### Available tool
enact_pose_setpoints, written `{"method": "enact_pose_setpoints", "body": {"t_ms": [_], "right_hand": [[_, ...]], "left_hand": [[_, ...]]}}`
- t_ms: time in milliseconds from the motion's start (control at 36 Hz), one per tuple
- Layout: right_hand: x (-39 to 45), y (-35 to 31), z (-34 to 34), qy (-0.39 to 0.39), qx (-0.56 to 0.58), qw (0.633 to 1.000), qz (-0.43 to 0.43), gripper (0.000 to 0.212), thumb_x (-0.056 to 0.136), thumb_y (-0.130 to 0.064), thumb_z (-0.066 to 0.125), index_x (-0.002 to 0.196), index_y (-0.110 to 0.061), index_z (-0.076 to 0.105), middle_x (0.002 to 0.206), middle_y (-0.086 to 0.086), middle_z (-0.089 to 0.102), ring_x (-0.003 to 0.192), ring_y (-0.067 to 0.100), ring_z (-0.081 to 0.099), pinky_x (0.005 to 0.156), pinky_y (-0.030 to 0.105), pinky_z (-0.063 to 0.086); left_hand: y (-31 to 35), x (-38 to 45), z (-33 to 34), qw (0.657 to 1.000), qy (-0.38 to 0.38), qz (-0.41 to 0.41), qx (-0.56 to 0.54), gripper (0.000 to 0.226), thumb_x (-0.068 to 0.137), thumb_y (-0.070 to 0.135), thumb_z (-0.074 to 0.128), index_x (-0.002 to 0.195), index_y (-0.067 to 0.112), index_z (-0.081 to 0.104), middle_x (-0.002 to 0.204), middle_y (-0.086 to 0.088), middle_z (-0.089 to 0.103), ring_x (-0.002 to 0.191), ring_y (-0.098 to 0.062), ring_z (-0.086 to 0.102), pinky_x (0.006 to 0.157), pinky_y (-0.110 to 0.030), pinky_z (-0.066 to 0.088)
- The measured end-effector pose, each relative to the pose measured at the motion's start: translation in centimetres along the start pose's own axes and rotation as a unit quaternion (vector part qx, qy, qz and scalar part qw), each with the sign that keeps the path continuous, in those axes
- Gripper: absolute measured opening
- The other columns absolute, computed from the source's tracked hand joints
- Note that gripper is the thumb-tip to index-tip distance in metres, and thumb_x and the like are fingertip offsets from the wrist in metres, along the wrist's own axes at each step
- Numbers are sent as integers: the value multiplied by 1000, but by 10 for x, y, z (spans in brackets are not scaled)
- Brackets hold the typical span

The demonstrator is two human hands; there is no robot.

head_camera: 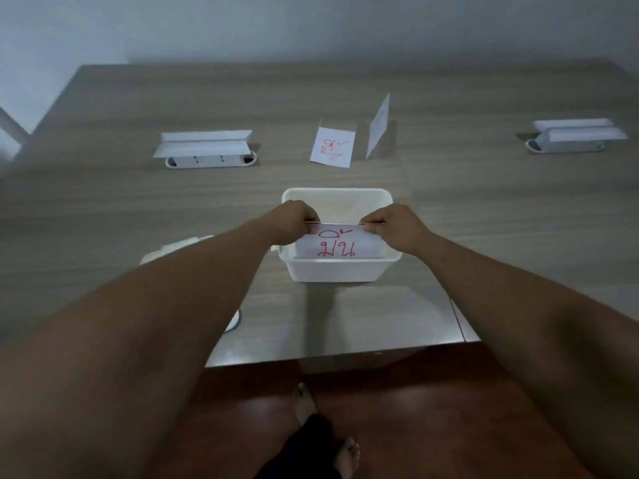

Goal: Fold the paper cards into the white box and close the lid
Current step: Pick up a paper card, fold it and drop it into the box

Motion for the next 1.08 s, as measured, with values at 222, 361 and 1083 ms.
{"method": "enact_pose_setpoints", "body": {"t_ms": [222,361,1083], "right_hand": [[-15,20,43,-62,-35,997,7,23,90,-22,61,102,-10,76,112,5,74,106,17,65,85,19,42],[10,17,36,-49,-47,997,31,44,87,-40,56,61,-5,61,65,7,65,62,18,55,66,31,46],[292,44,-113,160,57,958,230,20,80,-14,51,62,-14,44,68,3,50,75,25,54,48,24,32]], "left_hand": [[-16,-8,44,997,-73,-19,28,34,95,30,50,93,3,71,100,-14,69,99,-31,60,82,-31,44],[-19,20,32,992,-120,-35,-29,47,93,45,49,88,4,74,84,-8,73,83,-28,66,86,-34,52],[7,306,-133,998,-21,8,53,48,96,42,40,79,6,65,91,-13,66,95,-31,63,90,-40,48]]}}
Point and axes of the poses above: each hand's wrist, its own x-axis towards the middle knuckle, its own z-axis out of the palm, y = z × x, the point moved 3 cm from there along x, towards the middle knuckle
